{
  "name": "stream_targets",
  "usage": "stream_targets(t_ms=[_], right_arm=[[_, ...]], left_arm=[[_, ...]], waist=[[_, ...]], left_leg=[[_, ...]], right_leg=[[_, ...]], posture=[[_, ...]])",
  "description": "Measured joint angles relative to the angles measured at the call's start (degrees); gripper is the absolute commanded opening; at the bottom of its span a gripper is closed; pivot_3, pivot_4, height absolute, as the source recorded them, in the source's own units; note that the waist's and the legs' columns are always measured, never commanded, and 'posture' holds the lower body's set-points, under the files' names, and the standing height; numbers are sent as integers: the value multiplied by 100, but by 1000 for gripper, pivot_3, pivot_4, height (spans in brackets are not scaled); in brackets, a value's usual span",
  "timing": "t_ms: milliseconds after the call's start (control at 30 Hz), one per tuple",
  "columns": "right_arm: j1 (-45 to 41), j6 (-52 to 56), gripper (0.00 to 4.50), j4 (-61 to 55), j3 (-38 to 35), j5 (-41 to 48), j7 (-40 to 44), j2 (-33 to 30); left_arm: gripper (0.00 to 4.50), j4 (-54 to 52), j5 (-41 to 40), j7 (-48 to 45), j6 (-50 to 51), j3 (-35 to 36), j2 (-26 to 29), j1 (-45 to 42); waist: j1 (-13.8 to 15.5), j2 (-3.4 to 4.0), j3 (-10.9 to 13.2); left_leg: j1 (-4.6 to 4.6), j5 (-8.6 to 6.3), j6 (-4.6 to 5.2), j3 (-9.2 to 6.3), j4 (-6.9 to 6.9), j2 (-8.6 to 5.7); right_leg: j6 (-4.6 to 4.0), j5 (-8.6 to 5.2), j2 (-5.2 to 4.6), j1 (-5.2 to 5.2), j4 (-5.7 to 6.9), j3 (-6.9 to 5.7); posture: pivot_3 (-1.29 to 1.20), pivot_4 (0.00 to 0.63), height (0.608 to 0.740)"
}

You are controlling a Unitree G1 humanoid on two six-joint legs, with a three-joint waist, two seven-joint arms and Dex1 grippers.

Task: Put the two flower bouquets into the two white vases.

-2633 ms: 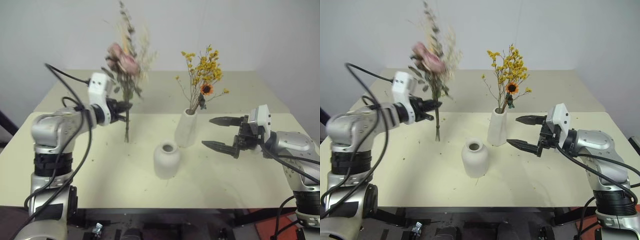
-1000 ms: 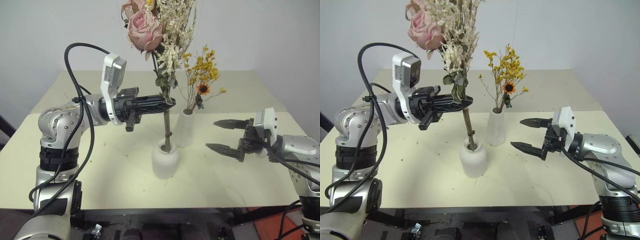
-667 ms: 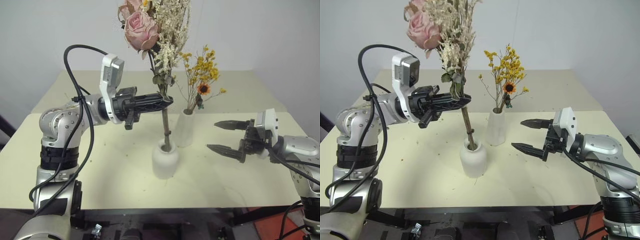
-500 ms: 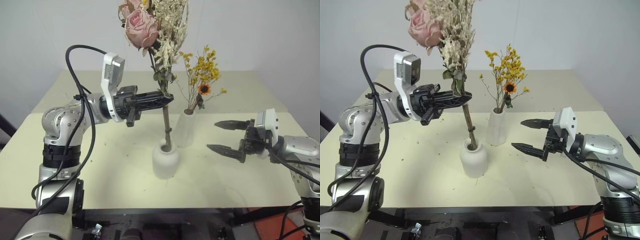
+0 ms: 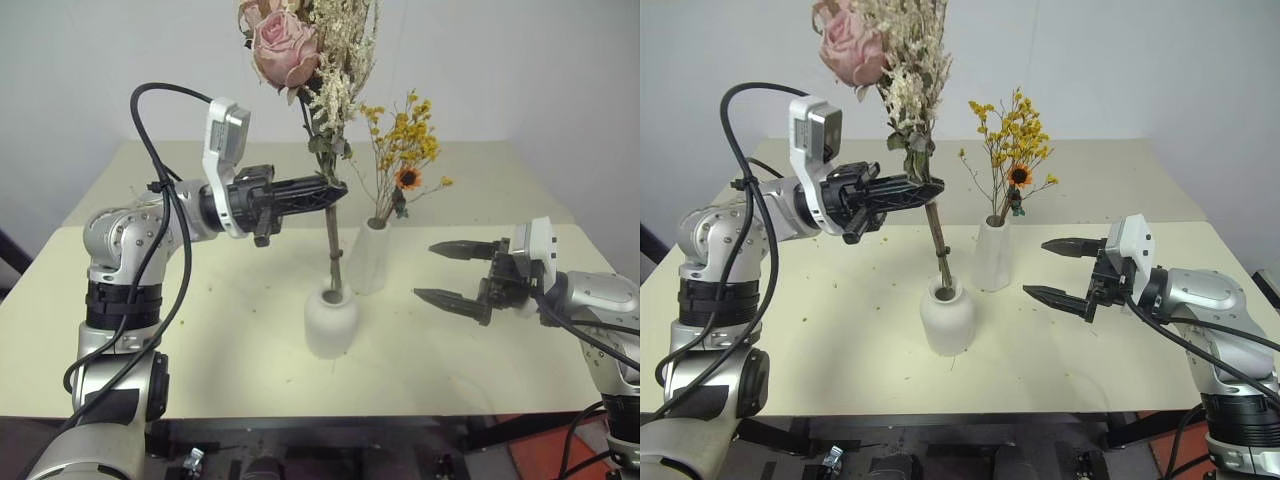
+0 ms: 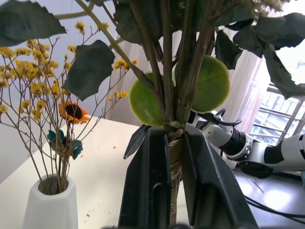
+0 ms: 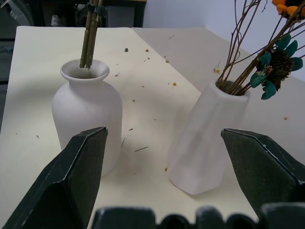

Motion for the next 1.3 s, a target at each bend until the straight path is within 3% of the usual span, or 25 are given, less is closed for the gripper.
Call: stream_targets(t_ms=[467, 1033, 1300], right_arm=[[83, 1, 4500, -67, -3, 40, -33, -1], [85, 0, 4500, -66, -2, 39, -45, 1], [112, 0, 4500, -67, -2, 39, -45, 2]], left_arm=[[103, -69, 731, -189, -612, -460, -69, 552], [103, -480, 834, -10, -577, -607, -157, 1044], [2657, -517, 850, 8, -368, -676, 6, 1295]], waist=[[-2, 0, 0], [-11, 0, 0], [-7, 0, 0]], left_leg=[[0, 0, 0, 0, 0, 0], [1, 0, 0, 1, 0, 1], [1, 0, 1, 0, 0, 1]], right_leg=[[0, 0, 0, 1, -2, 0], [0, 0, 0, 0, -1, 1], [0, 0, 0, 0, -2, 0]], posture=[[0, 150, 740], [0, 150, 740], [0, 150, 740]])
